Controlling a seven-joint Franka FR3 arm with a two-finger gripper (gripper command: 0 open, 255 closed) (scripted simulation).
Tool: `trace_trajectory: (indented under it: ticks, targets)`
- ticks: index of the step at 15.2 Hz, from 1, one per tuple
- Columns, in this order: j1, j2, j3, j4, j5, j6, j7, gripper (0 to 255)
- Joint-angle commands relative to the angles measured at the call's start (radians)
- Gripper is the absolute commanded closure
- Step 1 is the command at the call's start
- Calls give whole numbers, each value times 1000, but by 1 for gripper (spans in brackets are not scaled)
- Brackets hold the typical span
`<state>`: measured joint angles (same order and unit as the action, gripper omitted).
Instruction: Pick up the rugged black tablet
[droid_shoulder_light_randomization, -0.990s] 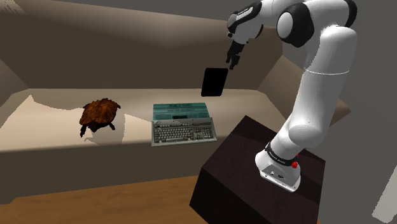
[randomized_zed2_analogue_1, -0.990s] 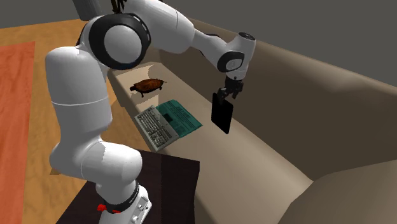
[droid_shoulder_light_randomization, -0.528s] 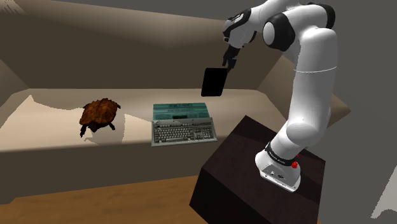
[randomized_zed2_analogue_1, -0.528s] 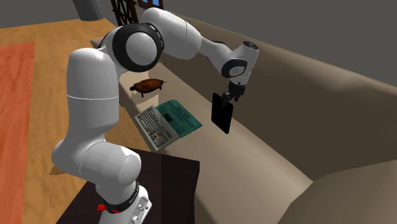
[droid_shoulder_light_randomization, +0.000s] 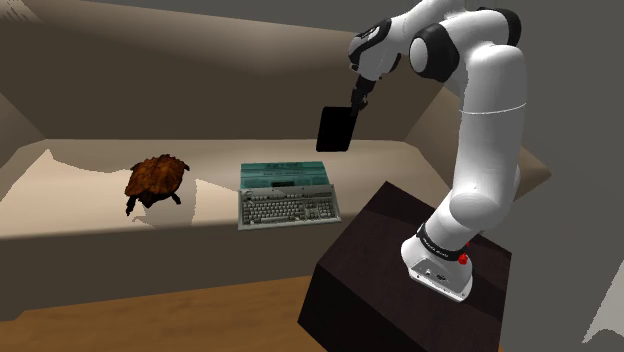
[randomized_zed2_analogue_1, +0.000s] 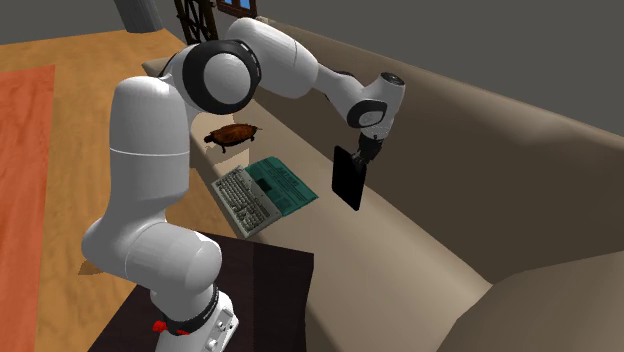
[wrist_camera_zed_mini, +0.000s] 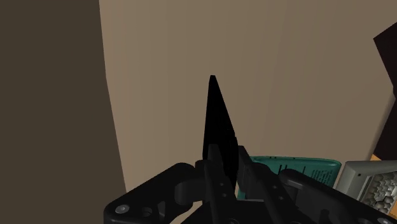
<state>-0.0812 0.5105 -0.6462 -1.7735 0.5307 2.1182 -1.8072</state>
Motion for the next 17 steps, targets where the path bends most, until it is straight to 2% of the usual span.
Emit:
trace_trajectory:
  ticks: [1, 6, 17]
  targets:
    - [0, 0, 0, 0, 0, 0, 0, 255]
    - [1, 1, 1, 2, 0, -1, 2, 255]
    - [22, -71, -35, 53, -64, -105, 53, 255]
